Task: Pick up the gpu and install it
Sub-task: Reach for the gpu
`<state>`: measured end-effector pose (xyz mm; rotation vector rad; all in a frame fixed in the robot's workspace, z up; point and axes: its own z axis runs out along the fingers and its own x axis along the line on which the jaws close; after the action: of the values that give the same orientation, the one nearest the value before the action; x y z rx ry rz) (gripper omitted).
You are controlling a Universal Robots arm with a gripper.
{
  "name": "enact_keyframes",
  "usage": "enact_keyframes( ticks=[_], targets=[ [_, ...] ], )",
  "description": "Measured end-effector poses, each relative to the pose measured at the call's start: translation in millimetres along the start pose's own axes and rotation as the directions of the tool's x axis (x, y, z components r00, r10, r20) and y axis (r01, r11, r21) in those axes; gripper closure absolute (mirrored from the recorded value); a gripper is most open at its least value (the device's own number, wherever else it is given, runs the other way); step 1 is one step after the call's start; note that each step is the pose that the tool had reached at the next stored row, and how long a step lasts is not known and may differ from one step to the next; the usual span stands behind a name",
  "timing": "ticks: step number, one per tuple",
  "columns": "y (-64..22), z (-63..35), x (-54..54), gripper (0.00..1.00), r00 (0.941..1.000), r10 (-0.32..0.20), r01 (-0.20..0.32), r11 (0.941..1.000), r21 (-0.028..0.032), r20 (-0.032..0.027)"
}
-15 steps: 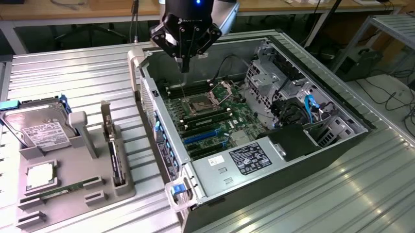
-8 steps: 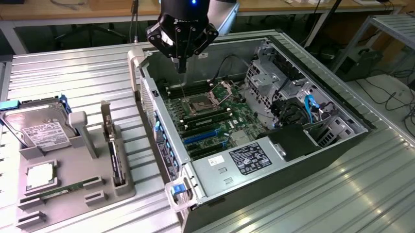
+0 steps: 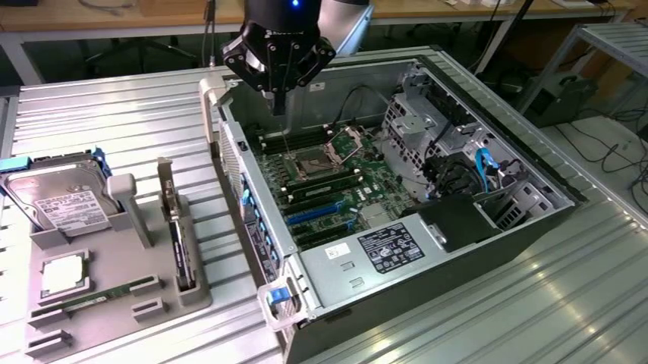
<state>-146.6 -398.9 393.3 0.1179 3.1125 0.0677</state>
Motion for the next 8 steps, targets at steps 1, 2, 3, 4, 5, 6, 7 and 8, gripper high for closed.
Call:
enact_keyframes(
  ticks=[1,2,3,4,5,6,7,8],
  targets=[
    [-0.1,0.0,0.8,0.89,1.0000,0.000,0.000,1.0000,0.0000,0.0000],
    [-0.1,-0.1,1.8,0.89,1.0000,0.000,0.000,1.0000,0.0000,0.0000],
    [-0.2,-0.1,2.7,0.89,1.0000,0.000,0.000,1.0000,0.0000,0.0000],
    [-0.2,-0.1,3.4,0.89,1.0000,0.000,0.000,1.0000,0.0000,0.0000],
    [-0.3,-0.1,4.4,0.89,1.0000,0.000,0.000,1.0000,0.0000,0.0000],
    [-0.4,-0.1,5.5,0.89,1.0000,0.000,0.000,1.0000,0.0000,0.0000],
    [-0.5,-0.2,6.4,0.89,1.0000,0.000,0.000,1.0000,0.0000,0.0000],
    [-0.5,-0.2,7.2,0.89,1.0000,0.000,0.000,1.0000,0.0001,0.0000]
  ],
)
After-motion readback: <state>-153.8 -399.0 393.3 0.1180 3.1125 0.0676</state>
